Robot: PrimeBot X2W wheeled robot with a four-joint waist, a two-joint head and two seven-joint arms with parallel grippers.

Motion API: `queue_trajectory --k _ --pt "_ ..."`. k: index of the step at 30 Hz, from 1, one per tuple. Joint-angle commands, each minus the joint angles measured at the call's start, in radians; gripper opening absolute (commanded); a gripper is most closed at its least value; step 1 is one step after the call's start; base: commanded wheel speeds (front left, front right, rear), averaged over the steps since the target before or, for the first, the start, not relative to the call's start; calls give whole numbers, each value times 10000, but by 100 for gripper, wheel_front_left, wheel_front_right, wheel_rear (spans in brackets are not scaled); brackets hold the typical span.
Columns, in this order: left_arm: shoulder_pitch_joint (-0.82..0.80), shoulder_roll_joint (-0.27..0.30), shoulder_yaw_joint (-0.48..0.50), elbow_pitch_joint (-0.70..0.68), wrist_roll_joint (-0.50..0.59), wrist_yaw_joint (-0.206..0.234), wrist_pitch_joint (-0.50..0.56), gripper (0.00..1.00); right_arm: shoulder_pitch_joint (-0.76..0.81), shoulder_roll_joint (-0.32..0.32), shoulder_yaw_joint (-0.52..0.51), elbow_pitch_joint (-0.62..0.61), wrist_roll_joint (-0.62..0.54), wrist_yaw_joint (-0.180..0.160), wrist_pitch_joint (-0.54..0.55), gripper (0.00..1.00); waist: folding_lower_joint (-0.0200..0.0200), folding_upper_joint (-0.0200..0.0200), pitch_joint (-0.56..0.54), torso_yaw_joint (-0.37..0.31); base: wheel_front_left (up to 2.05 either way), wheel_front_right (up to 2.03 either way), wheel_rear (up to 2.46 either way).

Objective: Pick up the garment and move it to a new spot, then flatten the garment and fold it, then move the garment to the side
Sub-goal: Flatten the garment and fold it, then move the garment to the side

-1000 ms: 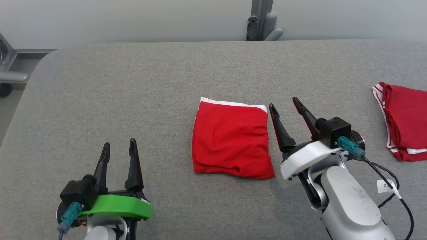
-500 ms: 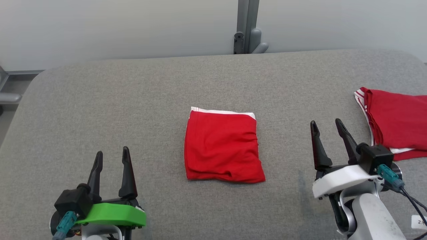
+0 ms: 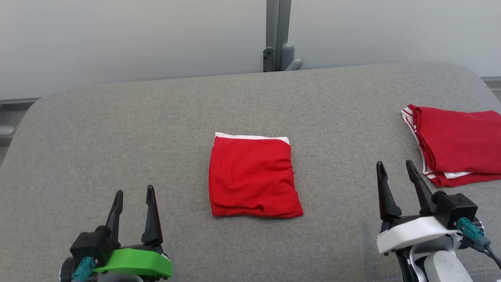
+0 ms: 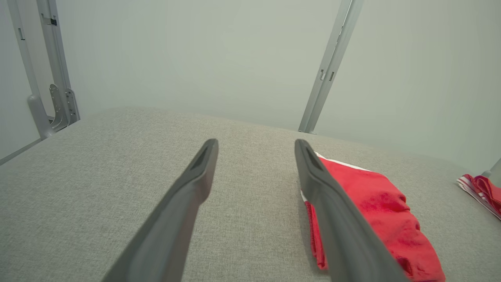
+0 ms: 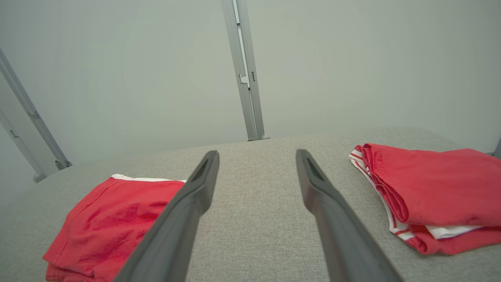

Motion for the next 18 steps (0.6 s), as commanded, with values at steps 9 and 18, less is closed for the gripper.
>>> queue_trajectory --k 9,18 --pt "219 16 25 19 133 4 0 100 229 -22 -2 -122 4 -3 -20 100 0 101 -65 -82 0 0 0" --pt "111 -2 2 36 145 -46 1 100 -206 -25 400 466 332 -2 112 100 0 101 17 109 0 0 0"
